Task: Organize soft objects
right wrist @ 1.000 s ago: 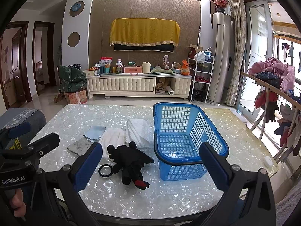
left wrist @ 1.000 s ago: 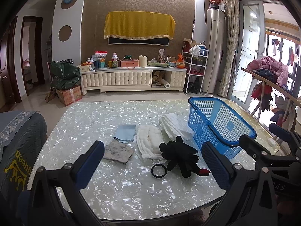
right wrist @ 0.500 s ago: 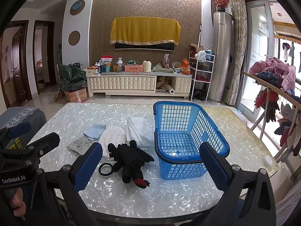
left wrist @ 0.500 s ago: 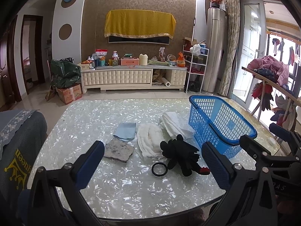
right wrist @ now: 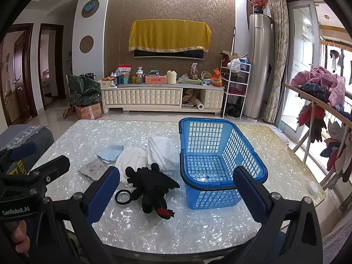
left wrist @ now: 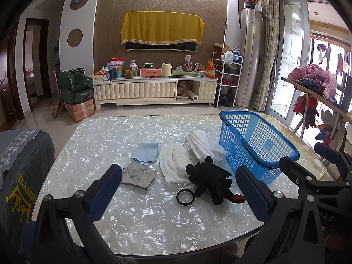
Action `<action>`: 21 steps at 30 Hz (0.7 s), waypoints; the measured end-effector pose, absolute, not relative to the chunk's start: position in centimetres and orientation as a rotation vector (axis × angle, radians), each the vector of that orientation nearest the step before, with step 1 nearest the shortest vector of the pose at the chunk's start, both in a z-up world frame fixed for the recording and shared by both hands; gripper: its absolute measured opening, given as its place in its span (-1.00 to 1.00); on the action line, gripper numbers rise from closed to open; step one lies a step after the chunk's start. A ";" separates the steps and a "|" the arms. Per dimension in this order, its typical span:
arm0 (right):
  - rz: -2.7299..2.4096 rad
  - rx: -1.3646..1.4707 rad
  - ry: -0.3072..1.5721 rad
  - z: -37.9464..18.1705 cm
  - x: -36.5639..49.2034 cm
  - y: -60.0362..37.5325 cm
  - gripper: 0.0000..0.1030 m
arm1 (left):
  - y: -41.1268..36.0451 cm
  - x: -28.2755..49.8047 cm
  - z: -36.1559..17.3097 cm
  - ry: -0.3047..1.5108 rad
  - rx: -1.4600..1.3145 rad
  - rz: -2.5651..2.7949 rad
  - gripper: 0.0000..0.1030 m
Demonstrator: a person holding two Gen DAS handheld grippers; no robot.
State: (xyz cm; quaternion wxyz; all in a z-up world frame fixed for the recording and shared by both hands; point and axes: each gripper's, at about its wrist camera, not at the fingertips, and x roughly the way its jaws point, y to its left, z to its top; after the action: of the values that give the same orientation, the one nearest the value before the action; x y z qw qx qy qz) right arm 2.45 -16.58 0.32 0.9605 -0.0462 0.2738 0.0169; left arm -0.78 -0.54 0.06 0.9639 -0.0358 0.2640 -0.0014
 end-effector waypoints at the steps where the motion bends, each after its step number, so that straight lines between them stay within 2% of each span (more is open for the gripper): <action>1: 0.034 -0.094 0.555 0.3 2.5 -16.6 1.00 | -0.6 -0.8 0.1 0.534 -0.072 -0.003 0.99; 21: 0.039 -0.101 0.564 0.4 2.6 -16.5 1.00 | -0.7 -0.8 0.2 0.533 -0.068 -0.017 0.99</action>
State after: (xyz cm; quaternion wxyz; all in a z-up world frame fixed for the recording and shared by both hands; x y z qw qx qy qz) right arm 2.62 -16.48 0.38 0.9590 -0.0499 0.2783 0.0191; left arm -0.80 -0.66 0.21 0.9641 -0.0335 0.2634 -0.0083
